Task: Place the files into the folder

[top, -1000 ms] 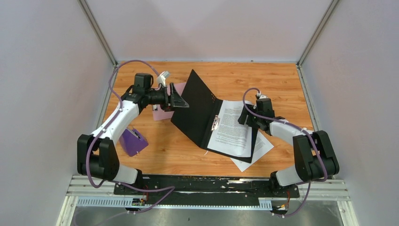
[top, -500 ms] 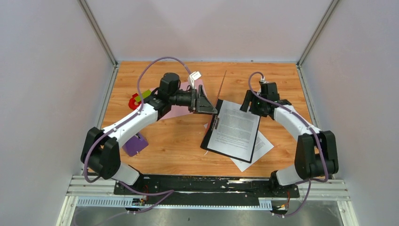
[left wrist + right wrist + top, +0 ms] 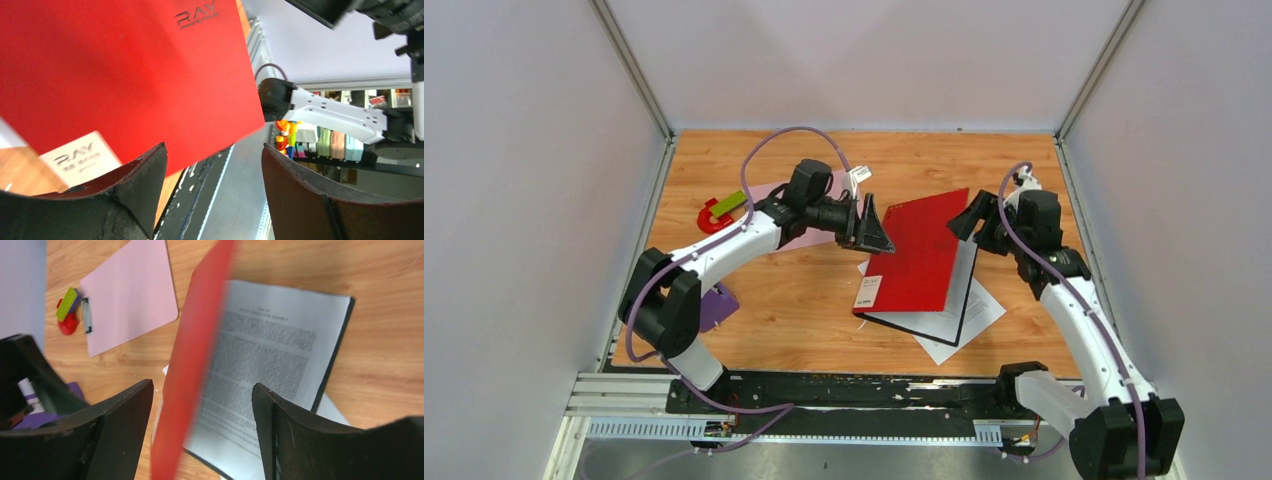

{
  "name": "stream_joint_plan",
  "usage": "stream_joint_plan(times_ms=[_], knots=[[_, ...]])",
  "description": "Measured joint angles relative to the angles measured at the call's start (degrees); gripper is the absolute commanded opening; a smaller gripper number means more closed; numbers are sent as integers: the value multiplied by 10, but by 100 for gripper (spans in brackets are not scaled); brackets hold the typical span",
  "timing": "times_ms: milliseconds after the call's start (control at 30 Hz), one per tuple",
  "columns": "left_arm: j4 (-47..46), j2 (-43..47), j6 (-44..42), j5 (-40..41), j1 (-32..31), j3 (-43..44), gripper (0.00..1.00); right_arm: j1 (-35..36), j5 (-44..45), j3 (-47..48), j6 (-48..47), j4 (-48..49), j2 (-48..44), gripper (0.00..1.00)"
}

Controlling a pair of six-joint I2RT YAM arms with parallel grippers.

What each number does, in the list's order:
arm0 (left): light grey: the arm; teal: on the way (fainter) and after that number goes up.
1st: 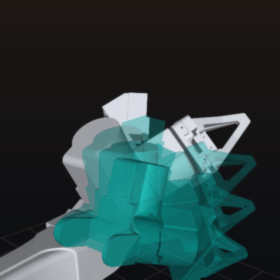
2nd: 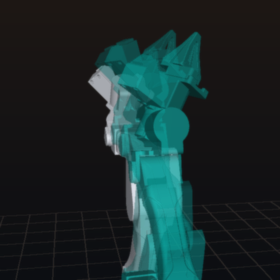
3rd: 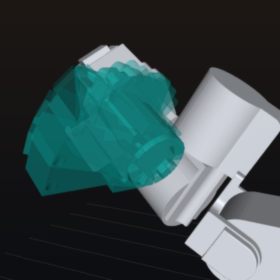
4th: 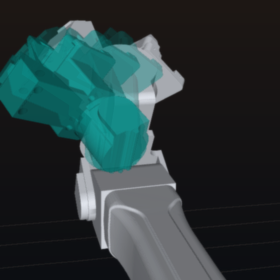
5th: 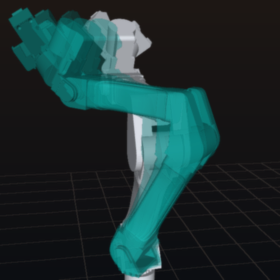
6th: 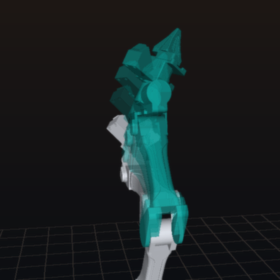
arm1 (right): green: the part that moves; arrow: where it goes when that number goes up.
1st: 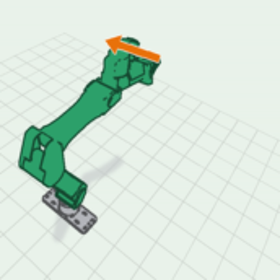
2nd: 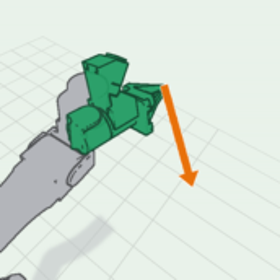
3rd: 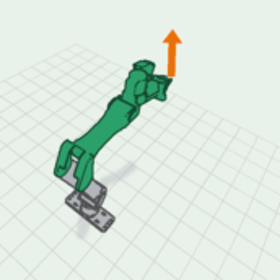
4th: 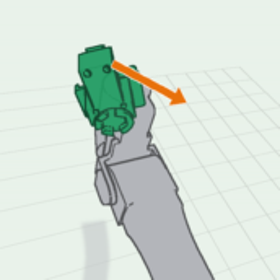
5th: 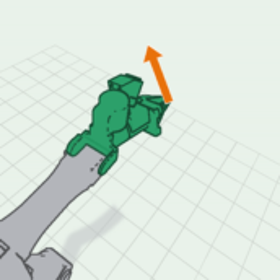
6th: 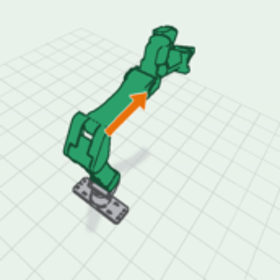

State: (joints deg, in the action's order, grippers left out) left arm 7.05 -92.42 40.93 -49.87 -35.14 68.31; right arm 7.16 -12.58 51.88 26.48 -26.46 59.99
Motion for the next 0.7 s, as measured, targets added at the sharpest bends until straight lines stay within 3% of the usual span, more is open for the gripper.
stream_joint_plan(times_ms=[200,367,567,700], knots=[[113,-21,-94,63,0,16,75,0,-16,-92,41,23,-75,71],[195,-21,-166,138,0,18,75,20,-21,-103,42,26,-57,70],[278,6,-242,260,5,25,76,207,17,-101,-32,24,14,72],[306,99,-272,360,22,16,76,352,57,-77,-115,24,83,73]])
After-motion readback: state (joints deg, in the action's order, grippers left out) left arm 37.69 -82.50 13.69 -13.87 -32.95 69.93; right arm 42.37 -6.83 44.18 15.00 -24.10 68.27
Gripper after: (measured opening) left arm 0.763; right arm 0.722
